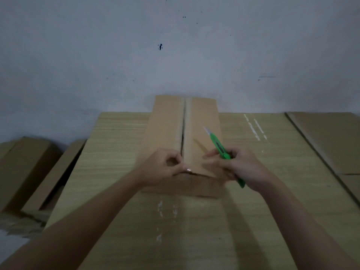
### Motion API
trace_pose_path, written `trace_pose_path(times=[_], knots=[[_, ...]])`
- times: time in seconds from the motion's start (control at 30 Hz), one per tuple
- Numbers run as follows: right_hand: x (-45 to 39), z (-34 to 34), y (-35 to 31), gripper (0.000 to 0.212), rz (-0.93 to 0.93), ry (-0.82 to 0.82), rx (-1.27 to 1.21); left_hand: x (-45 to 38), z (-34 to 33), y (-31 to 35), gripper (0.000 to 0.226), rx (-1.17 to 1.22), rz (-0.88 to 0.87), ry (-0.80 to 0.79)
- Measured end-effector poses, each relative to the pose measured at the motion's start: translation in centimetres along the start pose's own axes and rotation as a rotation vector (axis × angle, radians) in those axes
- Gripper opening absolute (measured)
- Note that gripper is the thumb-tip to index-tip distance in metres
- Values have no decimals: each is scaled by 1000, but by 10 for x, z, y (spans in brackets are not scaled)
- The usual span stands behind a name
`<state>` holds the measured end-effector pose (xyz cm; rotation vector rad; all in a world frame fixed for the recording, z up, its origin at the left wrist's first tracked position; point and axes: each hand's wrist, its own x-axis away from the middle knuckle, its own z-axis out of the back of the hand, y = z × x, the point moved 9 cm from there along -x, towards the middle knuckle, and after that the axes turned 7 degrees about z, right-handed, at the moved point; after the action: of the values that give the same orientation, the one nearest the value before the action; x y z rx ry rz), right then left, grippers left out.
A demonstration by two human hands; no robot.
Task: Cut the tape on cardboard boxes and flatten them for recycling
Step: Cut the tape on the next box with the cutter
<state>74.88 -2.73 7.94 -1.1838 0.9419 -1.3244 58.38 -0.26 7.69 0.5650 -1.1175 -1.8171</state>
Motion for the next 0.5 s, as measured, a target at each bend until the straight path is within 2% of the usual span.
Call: trace_pose_path(times=[0.03, 0.1, 0.17, 0.2, 0.27, 0.33, 0.4, 0.5], knots=[[-2, 7, -4, 5, -6, 39, -23, 7, 1, 5, 27, -45, -39, -127], [-9, 23, -11, 17, -10, 143, -13, 21, 7, 6, 24, -226, -41, -338], [-17, 38, -18, 30, 15, 236, 107, 26, 22, -4, 20, -396, 36, -429], [-21, 47, -21, 34, 34, 277, 264, 26, 33, -5, 17, -476, 59, -419], [-26, 63, -21, 37, 10, 330, 749, 17, 58, -5, 13, -680, 55, -277], [-25, 73, -11, 49, -93, 348, 1022, 6, 82, -9, 34, -940, 57, -48], [-22, 75, 4, 75, -192, 314, 1003, 1, 88, -12, 44, -1056, 61, 201], [-14, 75, 12, 91, -249, 328, 972, 5, 66, 0, 48, -808, -55, 426]])
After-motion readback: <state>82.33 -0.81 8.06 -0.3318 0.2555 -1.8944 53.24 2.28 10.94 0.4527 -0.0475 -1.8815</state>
